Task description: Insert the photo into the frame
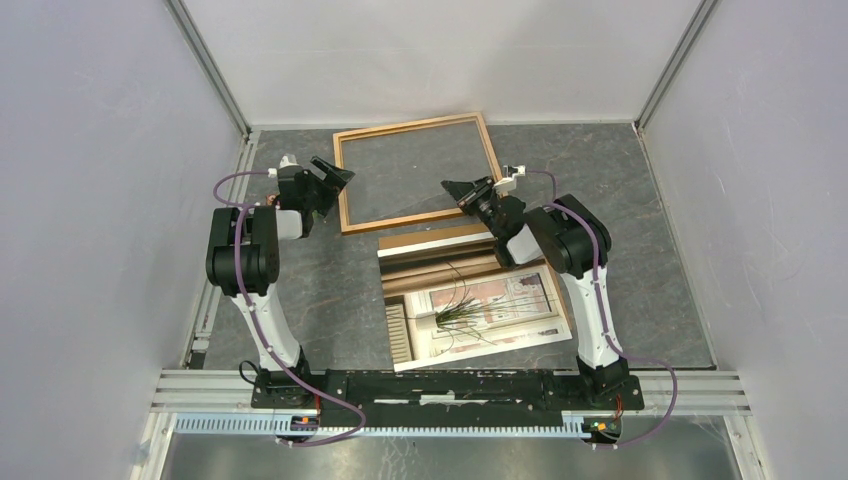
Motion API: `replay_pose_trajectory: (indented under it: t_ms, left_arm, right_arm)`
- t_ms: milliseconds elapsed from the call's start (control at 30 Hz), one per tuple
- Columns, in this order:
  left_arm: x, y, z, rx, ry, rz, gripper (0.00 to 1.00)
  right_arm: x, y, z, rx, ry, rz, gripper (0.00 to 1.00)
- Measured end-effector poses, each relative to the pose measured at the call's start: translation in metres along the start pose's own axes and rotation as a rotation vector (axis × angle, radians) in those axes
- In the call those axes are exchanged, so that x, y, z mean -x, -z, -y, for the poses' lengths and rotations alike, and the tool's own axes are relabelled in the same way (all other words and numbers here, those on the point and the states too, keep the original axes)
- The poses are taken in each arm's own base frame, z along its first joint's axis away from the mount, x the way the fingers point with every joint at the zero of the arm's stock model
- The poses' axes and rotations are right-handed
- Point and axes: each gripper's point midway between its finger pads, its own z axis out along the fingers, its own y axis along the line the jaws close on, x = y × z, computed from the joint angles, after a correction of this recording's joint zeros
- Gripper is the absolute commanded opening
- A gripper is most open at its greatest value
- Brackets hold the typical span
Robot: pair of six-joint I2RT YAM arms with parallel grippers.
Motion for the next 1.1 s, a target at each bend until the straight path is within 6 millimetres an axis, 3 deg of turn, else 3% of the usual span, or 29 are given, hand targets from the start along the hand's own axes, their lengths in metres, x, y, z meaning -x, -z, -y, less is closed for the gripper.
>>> replay_pose_trajectory:
  t_ms: [300, 400, 900, 1100]
  left_arm:
    - [-0.001, 0.0, 0.001, -0.004, 0.0, -0.006, 1.0]
    - [-0.002, 0.0, 0.001, -0.005, 0.0, -0.009, 1.0]
    - [-0.004, 0.001, -0.001, 0.004, 0.002, -0.016, 1.0]
    - [-0.006, 0.003, -0.003, 0.02, 0.001, -0.024, 1.0]
  right_arm:
    - [-0.008, 0.002, 0.021, -0.097, -0.008, -0.038, 0.75]
    - [-0.006, 0.002, 0.013, -0.141, -0.003, -0.054, 0.98]
    - [-0.009, 0.027, 0.017, -0.423, 0.021, -0.139, 0.98]
    - [-0.007, 0.057, 0.006, -0.601, 0.105, -0.151, 0.98]
